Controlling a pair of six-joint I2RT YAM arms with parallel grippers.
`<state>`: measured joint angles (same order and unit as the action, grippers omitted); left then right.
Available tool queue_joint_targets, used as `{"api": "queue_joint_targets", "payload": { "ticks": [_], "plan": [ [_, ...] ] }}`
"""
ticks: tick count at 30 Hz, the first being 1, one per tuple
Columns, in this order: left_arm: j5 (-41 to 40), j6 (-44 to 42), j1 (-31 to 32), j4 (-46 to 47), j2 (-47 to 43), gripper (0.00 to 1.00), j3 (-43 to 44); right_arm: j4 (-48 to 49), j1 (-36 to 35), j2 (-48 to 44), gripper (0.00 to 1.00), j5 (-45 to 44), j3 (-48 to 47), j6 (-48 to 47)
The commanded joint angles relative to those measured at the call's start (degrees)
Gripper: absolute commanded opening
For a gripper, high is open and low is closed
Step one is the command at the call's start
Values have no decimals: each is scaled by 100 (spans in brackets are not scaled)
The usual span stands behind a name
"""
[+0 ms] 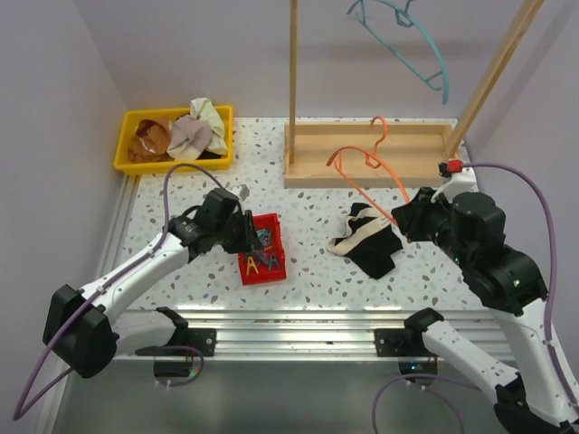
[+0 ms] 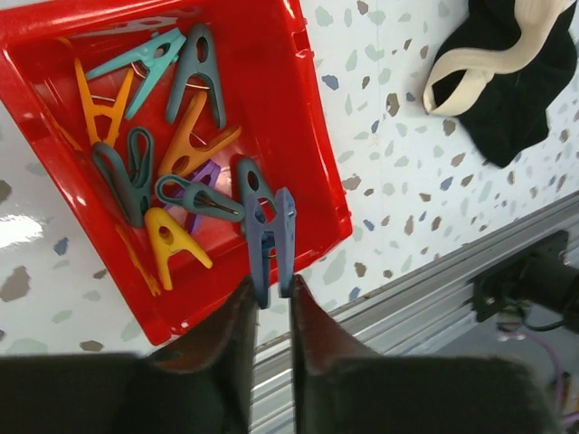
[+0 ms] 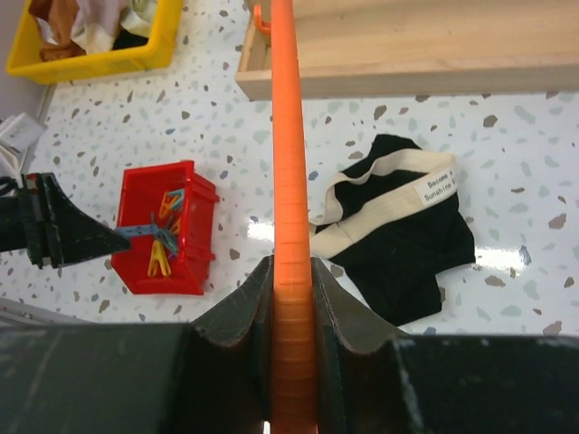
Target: Remove the underwear clipped to the hanger
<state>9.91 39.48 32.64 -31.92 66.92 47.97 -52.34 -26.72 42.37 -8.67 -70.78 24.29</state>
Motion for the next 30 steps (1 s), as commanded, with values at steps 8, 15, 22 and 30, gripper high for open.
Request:
{"api": "queue_joint_targets", "payload": {
  "ticks": [8, 15, 22, 30],
  "plan": [
    [-472, -134, -4, -51, -117, 100, 81, 751, -9, 929, 0, 41, -1560, -662],
    [-604, -73, -12, -86, -240, 100, 511, 1347, -17, 2194, 0, -407, -2991, -1163],
    [-657, -37, -12, -209, -337, 100, 925, 1937, -9, 3556, 0, -1038, -4372, -1506],
    [-666, 77, -4, -262, -513, 100, 978, 2184, -9, 4622, 0, -1418, -5419, -1647]
  ]
}}
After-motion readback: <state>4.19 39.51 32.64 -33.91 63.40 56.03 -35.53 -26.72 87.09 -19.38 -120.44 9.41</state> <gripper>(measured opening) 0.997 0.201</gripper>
